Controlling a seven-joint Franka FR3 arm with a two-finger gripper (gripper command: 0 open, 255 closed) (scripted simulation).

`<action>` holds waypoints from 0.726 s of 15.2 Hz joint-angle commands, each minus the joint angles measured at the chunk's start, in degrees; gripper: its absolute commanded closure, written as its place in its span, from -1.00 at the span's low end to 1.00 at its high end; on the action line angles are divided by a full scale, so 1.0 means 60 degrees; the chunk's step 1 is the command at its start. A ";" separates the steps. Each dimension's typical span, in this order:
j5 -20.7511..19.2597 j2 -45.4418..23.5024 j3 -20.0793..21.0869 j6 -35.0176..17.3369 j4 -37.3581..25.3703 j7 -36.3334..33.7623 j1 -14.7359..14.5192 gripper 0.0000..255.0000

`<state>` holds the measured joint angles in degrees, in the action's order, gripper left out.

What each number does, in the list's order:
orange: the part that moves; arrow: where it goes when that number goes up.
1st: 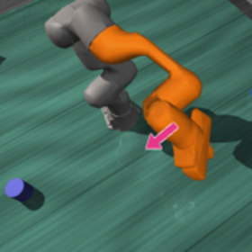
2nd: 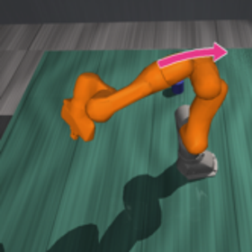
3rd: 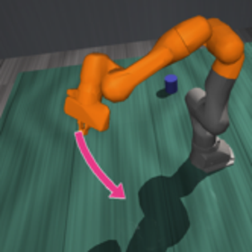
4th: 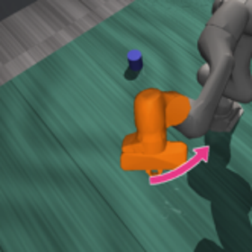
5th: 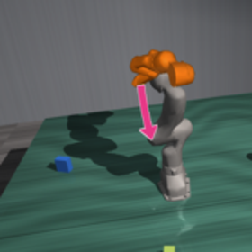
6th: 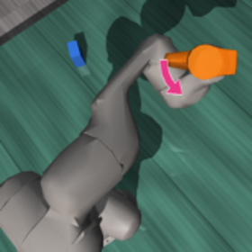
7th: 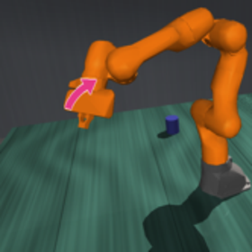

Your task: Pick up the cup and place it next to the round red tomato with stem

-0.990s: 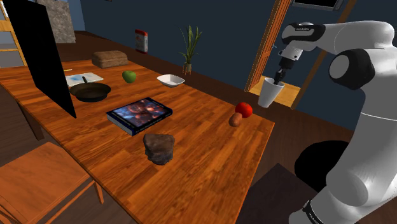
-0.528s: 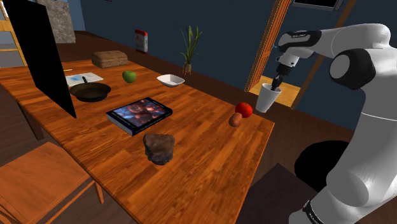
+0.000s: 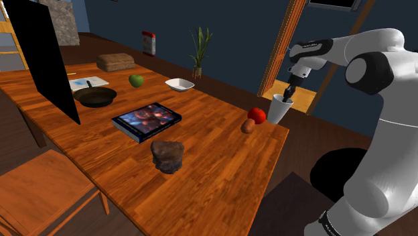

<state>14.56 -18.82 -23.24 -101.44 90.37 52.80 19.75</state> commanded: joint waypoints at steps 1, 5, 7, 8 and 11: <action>0.0023 -0.0023 0.0012 -0.0260 0.0234 0.0038 -0.0017 1.00; 0.0094 -0.0134 0.0039 -0.0716 0.0597 0.0129 -0.0026 1.00; 0.0135 -0.0202 0.0055 -0.0940 0.0762 0.0178 -0.0027 1.00; 0.0157 -0.0238 0.0063 -0.1050 0.0841 0.0202 -0.0026 1.00; 0.0247 -0.0388 0.0097 -0.1448 0.1109 0.0297 -0.0020 1.00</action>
<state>15.81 -20.76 -22.75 -109.24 96.54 54.40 19.62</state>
